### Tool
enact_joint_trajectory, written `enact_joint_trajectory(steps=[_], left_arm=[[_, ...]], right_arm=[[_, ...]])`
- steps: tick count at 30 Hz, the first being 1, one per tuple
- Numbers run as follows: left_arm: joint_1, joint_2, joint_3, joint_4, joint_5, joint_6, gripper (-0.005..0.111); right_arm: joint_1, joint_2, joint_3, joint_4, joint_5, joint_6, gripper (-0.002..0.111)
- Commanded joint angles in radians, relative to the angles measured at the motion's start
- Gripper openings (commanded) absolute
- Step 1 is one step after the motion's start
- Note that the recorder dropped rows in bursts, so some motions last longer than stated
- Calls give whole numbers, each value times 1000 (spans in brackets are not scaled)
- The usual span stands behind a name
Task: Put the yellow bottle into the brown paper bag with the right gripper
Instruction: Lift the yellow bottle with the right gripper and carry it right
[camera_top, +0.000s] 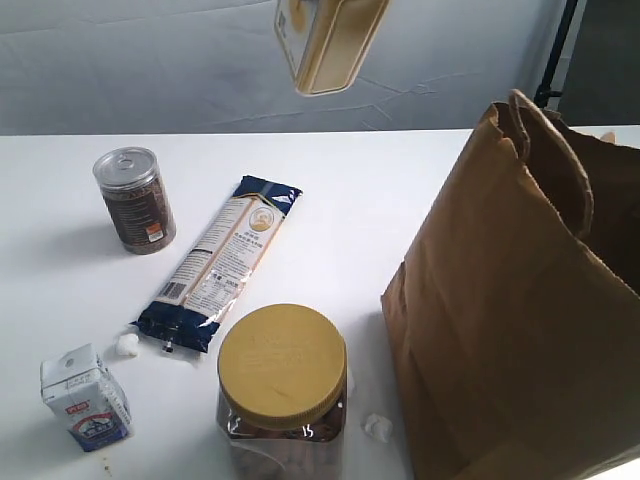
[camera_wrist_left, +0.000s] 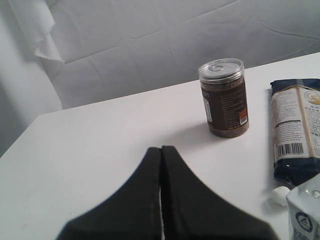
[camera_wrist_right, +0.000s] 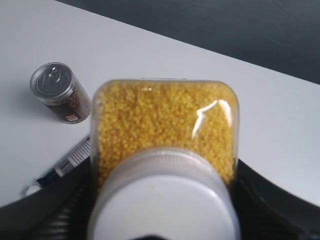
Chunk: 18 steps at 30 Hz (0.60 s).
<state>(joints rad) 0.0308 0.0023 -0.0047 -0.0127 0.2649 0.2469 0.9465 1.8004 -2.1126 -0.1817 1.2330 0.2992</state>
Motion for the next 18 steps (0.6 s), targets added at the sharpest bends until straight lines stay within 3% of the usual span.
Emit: enact_joint_trajectory(steps=[1,9,18], left_arm=[[0,-2,5,0,-6,-7,0],[0,-2,5,0,-6,-7,0],[0,-2,5,0,-6,-7,0]], right_arm=[[-2,-102,-11,-88,-12,-16,0],[-2,-284,54,-126,-12,-26,0],[-2,-628,481,-215,-12,62,0]])
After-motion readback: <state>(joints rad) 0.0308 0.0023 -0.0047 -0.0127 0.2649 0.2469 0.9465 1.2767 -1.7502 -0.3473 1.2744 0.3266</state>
